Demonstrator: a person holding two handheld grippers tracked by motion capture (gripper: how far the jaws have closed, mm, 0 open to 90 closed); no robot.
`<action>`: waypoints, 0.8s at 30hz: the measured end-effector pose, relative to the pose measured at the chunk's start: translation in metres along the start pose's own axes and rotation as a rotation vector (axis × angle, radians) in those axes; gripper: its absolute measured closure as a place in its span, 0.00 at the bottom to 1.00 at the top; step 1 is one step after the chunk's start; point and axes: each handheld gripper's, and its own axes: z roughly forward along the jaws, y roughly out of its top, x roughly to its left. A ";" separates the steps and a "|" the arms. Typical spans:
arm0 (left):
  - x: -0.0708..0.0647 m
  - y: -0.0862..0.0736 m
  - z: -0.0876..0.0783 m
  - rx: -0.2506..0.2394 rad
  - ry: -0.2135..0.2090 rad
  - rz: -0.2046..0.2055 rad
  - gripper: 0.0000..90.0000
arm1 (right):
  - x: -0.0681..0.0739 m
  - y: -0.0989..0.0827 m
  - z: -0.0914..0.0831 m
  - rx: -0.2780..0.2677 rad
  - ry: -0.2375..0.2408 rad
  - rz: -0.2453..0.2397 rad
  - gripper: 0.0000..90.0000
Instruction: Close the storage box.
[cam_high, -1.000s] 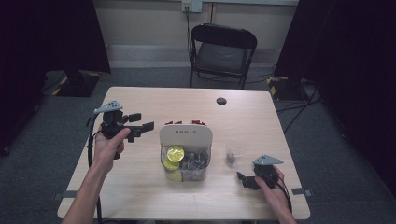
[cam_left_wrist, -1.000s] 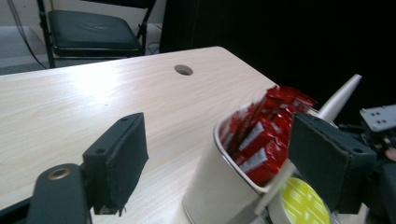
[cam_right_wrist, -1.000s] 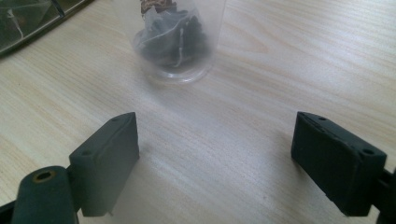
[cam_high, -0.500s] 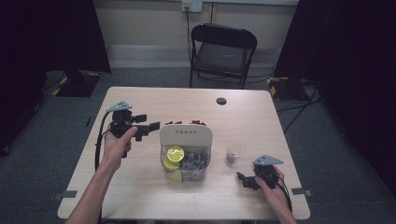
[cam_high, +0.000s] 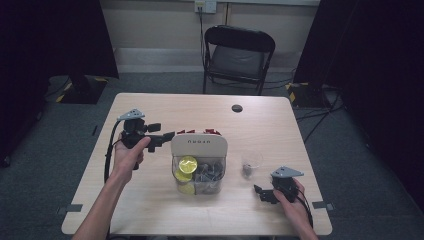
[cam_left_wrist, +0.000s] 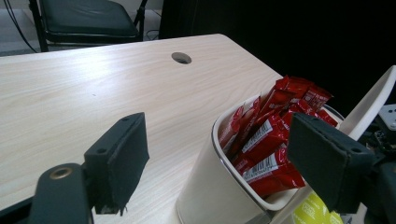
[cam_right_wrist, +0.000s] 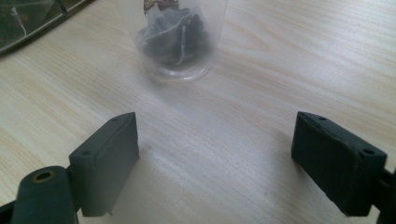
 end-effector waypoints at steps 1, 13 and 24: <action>0.000 0.000 0.000 0.000 -0.001 0.000 0.23 | 0.000 0.000 0.000 0.000 0.000 0.000 0.16; -0.001 0.002 0.000 0.000 -0.023 -0.003 0.24 | 0.000 0.000 0.000 0.000 0.000 0.000 0.16; -0.011 0.004 0.001 0.009 -0.053 0.028 0.24 | 0.000 0.000 0.000 0.002 -0.002 0.004 0.16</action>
